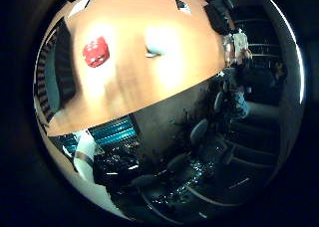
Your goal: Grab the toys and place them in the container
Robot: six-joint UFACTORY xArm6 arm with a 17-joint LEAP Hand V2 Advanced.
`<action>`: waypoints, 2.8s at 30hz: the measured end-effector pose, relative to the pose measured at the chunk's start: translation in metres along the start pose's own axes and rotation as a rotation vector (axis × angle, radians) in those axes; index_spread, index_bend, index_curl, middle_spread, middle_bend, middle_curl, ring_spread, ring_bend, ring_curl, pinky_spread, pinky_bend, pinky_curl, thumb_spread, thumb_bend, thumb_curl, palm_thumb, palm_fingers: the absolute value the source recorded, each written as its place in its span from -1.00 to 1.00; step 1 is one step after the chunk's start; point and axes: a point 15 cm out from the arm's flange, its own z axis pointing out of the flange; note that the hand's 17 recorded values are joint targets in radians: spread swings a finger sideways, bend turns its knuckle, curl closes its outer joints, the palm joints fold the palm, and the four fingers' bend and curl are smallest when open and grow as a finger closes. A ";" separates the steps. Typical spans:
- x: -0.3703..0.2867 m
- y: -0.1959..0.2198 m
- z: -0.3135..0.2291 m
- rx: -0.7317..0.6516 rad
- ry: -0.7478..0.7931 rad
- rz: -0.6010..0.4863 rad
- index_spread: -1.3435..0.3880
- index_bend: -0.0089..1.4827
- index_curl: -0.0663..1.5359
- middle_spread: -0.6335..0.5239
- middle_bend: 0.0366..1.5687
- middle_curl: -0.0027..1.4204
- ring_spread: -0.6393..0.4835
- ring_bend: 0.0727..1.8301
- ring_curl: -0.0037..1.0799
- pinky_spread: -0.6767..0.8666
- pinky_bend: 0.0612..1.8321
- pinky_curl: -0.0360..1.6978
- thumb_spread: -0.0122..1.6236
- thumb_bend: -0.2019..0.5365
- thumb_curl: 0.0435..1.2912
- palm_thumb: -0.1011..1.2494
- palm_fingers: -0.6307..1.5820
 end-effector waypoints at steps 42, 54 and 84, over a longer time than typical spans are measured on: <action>0.156 -0.142 0.225 0.074 -0.015 0.123 0.29 -0.78 -0.57 0.21 -0.77 -0.51 0.46 -0.75 -0.53 0.35 -0.74 -0.62 0.30 -0.53 -0.65 -0.31 -0.21; 0.133 -0.159 0.244 0.051 -0.028 0.053 0.16 -0.78 -0.62 -0.30 -0.41 -0.37 -0.22 -0.21 -0.33 -0.15 -0.39 -0.58 0.25 -0.45 -0.58 -0.03 0.54; -0.059 -0.062 -0.098 0.119 0.011 -0.250 0.24 0.44 0.04 -0.13 0.68 0.02 -0.23 0.49 0.25 -0.37 0.33 0.07 -0.22 -0.51 0.21 0.64 0.57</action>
